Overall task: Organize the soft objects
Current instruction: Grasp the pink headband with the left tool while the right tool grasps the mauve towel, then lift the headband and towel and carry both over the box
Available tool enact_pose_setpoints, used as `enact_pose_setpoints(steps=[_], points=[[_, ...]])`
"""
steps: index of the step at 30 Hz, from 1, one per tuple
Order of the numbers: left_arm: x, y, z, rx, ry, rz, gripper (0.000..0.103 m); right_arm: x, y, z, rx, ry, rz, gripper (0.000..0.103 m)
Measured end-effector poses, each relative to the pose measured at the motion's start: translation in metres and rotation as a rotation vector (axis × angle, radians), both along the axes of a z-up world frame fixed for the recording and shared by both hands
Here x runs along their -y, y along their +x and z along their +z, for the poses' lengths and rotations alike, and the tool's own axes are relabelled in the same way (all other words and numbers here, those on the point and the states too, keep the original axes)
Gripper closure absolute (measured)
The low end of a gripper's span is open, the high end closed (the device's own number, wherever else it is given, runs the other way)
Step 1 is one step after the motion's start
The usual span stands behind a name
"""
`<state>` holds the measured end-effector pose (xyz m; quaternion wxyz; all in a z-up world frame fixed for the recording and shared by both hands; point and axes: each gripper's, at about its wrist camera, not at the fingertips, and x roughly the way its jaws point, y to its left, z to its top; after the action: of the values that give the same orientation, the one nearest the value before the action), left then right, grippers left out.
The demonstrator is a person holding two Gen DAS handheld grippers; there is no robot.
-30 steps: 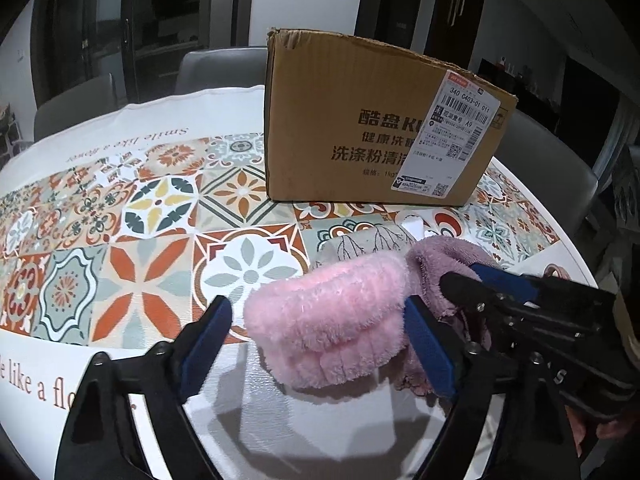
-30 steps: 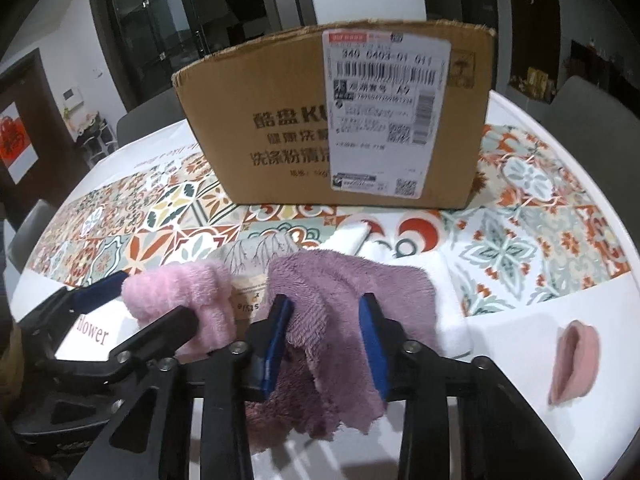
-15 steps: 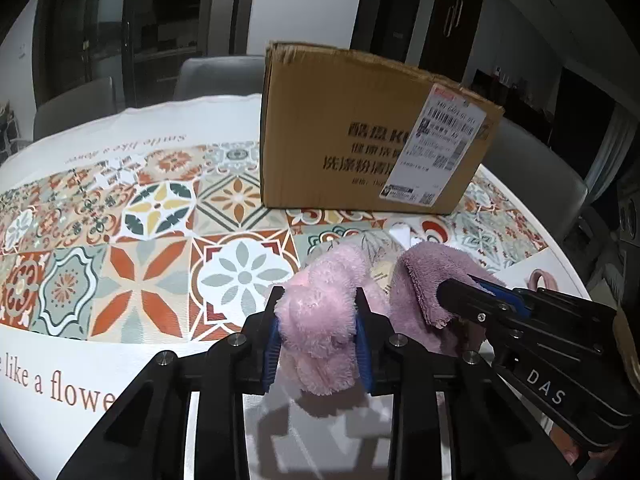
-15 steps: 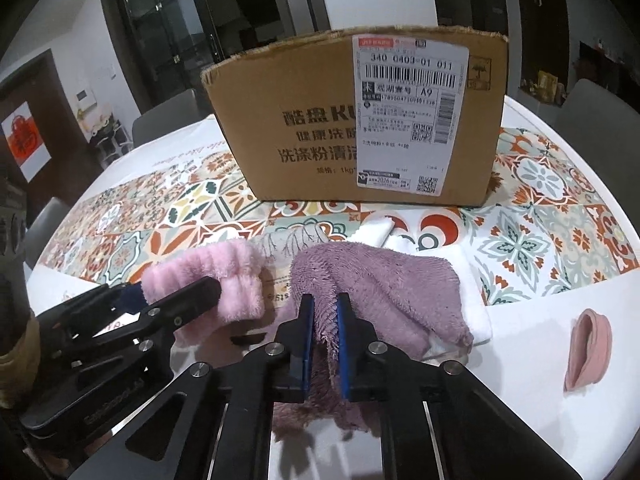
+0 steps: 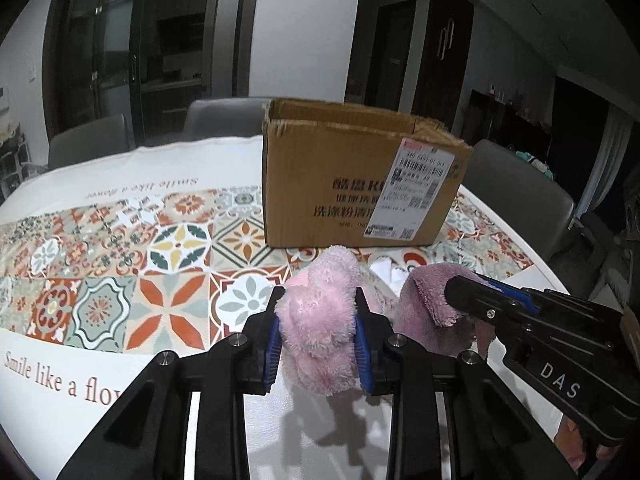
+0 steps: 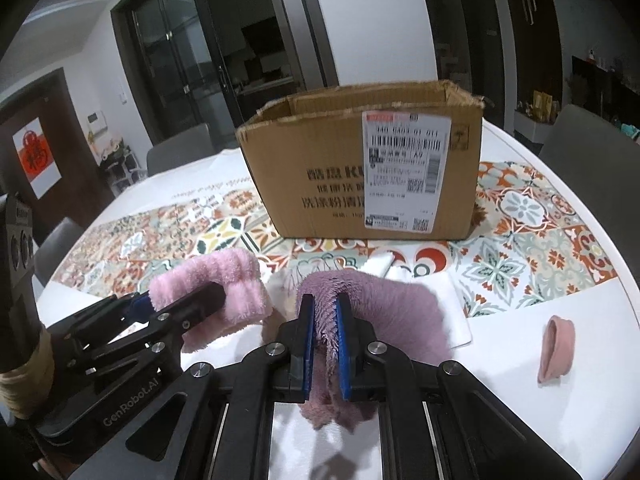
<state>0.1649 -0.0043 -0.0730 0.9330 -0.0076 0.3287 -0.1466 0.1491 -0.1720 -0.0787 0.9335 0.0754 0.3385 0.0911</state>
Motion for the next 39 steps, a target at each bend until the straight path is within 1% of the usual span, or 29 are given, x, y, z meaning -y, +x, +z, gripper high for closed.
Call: enact_pose_setpoints(steps=[4, 10, 20, 29, 39], points=[[0.0, -0.008, 0.012, 0.039, 0.004, 0.002, 0.072, 0.002, -0.008, 0.011, 0.032, 0.009, -0.008, 0.092], [0.0, -0.017, 0.033, 0.088, -0.01, -0.003, 0.072, 0.004, -0.018, 0.031, 0.088, 0.021, -0.019, 0.092], [0.002, -0.021, 0.07, 0.189, -0.023, -0.021, 0.072, 0.009, -0.03, 0.07, 0.203, 0.041, -0.043, 0.092], [0.005, -0.018, 0.1, 0.27, -0.028, -0.03, 0.072, 0.015, -0.032, 0.101, 0.294, 0.047, -0.061, 0.092], [0.007, -0.005, 0.128, 0.354, -0.026, -0.035, 0.072, 0.018, -0.025, 0.131, 0.387, 0.029, -0.068, 0.092]])
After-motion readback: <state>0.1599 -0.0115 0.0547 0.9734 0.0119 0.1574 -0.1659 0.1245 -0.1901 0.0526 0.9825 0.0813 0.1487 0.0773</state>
